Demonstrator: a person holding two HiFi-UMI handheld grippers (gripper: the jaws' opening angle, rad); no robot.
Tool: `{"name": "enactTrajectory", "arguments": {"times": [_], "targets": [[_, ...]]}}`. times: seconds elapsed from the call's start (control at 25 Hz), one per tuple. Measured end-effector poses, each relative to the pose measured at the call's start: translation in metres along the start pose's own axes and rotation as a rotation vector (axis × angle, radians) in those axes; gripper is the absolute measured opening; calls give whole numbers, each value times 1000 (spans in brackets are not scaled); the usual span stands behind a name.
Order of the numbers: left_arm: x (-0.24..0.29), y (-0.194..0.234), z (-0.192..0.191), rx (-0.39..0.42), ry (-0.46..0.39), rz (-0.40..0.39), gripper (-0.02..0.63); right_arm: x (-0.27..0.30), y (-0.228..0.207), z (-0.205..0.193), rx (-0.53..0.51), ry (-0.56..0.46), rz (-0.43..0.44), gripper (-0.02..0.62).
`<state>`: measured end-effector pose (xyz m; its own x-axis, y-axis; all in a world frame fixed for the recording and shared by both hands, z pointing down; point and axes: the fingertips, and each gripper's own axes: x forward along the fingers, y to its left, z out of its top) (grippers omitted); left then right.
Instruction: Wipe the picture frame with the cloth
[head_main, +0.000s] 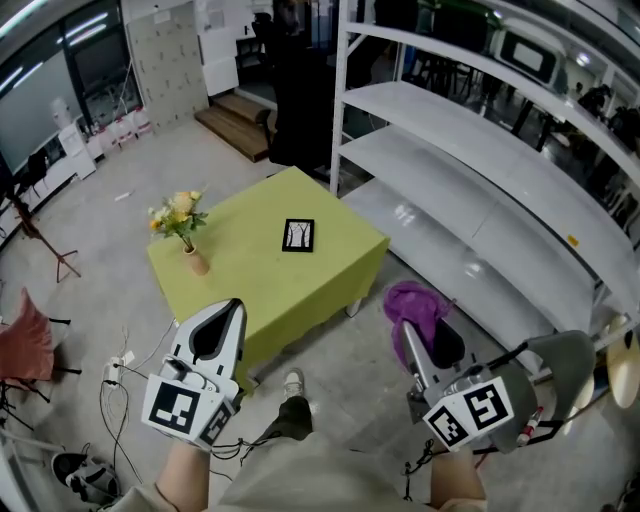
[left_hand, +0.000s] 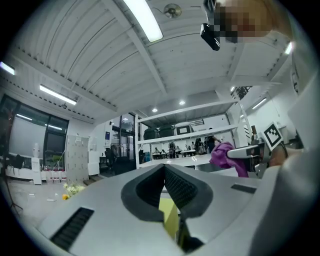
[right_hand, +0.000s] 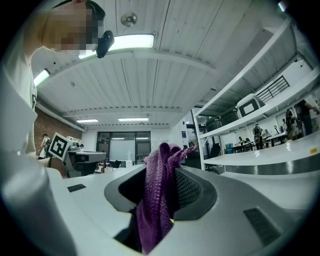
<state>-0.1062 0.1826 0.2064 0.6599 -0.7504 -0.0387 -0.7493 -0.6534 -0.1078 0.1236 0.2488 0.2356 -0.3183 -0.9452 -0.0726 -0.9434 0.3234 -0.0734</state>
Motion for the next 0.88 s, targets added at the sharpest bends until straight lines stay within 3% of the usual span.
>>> {"name": "enactTrajectory", "arguments": {"times": [0.44,0.88], "targets": [[90,78,-22,-26,67,-26,8,114,-27,-16,25,83,4,150],[204,169,-94,-70,196,-89,8,269,-63,-66,64,218,5,150]]}}
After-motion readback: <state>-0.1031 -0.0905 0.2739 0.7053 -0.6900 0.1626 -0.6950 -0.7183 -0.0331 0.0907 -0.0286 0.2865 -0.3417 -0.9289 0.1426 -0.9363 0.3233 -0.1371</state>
